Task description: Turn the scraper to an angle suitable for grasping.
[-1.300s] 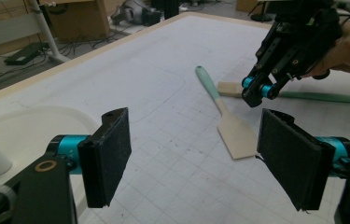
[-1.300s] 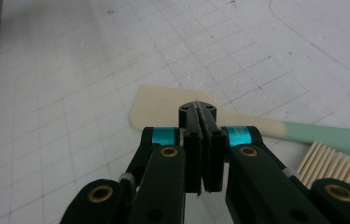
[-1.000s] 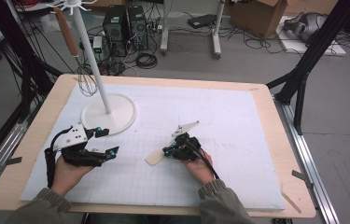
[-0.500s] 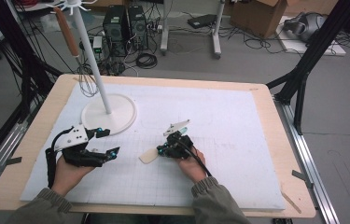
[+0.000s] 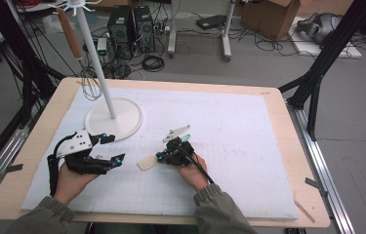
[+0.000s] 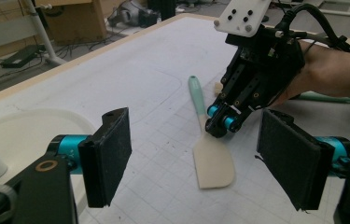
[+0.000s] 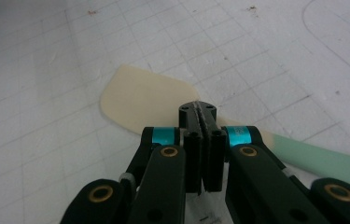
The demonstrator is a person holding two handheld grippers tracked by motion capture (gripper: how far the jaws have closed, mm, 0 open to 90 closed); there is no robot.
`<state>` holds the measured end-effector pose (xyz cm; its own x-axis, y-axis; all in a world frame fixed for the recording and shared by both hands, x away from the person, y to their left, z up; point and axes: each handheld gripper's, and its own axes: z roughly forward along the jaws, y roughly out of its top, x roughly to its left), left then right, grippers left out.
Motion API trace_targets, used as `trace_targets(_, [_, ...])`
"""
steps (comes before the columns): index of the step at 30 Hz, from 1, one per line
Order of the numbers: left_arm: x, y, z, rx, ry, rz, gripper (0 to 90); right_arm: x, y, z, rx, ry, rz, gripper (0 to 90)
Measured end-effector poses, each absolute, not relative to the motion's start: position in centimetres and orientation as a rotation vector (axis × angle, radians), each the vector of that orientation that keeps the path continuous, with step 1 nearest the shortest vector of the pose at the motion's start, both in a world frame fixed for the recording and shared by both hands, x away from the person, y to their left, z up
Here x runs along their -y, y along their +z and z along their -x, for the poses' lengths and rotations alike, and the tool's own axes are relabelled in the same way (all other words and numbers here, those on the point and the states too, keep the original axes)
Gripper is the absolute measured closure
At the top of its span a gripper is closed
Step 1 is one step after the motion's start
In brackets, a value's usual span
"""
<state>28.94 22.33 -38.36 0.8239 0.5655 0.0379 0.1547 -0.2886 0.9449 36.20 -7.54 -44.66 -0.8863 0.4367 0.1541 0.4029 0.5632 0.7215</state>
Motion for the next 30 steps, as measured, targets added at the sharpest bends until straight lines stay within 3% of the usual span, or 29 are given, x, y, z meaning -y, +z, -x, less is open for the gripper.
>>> trace_targets(14, [-22.5,-38.3,-28.7,-0.544,0.448,-1.847,26.6,12.4,-42.7,-37.9,-2.549,1.299,-0.928,89.4])
trace_targets(21, [-22.4,-38.4,-28.7,-0.538,0.447,-1.855,27.1,15.9,-43.2,-40.2,-2.438,1.232,-1.097,89.3])
trace_targets(30, [-22.2,-38.5,-28.8,-0.535,0.441,-1.860,27.1,16.8,-44.4,-41.5,-2.360,1.171,-1.152,89.4])
